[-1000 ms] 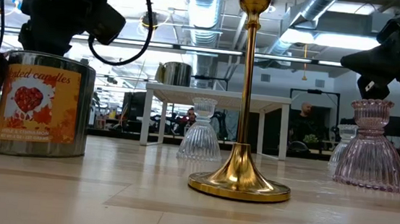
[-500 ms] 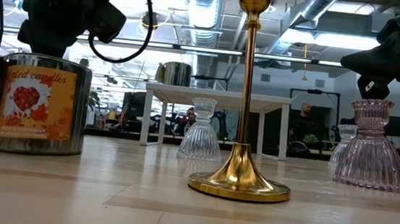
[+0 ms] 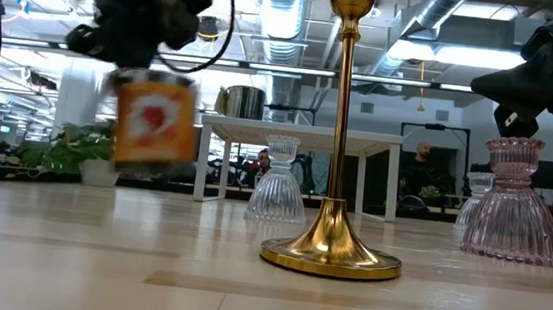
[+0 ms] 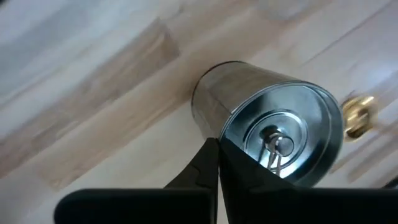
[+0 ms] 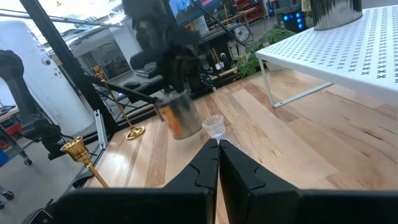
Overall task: Pick & Place candle stick holders
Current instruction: Put the silver scented candle on the shelf
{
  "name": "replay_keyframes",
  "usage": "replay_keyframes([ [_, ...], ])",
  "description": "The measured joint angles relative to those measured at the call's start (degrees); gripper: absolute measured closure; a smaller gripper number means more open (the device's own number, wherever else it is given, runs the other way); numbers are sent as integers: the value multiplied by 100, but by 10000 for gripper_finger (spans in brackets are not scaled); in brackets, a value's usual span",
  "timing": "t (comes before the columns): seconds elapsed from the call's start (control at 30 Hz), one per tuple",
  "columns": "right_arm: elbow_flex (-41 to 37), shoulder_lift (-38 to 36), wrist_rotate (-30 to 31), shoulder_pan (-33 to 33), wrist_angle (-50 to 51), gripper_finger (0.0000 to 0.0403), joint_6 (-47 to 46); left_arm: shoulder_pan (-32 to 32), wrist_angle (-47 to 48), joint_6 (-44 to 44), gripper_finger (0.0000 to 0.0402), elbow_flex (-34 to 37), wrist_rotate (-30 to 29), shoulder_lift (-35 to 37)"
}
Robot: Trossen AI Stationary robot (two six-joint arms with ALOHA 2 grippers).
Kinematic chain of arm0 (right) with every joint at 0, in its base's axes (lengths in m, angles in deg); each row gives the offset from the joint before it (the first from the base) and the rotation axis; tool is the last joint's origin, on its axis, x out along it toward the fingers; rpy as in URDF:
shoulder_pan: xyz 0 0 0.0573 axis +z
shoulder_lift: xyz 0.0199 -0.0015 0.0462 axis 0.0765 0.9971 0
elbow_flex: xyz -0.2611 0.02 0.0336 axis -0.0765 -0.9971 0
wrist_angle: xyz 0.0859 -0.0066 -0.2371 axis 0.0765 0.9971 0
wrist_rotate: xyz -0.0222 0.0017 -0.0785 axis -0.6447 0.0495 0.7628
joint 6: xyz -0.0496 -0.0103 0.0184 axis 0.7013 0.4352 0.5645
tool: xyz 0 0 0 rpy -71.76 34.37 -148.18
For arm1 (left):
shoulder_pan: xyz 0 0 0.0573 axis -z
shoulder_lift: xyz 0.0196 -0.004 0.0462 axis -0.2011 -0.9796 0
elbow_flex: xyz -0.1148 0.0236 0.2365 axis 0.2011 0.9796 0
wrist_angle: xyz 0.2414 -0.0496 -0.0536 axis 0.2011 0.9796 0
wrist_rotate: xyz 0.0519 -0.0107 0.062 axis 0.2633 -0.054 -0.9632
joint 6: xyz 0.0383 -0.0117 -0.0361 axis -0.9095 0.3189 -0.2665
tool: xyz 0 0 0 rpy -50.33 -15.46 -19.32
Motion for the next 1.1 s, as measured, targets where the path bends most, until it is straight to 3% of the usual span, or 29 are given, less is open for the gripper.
replay_keyframes([
  [0.23, 0, 0, 0, 0, 0, 398, 0, -466, 784, 2, 401, -828, 14, 9],
  [0.43, 0, -1, 0, 0, 0, 398, 0, -902, 864, -11, 401, -1346, 29, 11],
  [0.73, 0, -1, 0, 0, 0, 398, 0, -1987, 1234, -540, 401, -1945, 20, -44],
  [1.1, 0, 0, 0, 0, 2, 398, 0, -2730, 2351, -1560, 401, -3651, 32, -958],
])
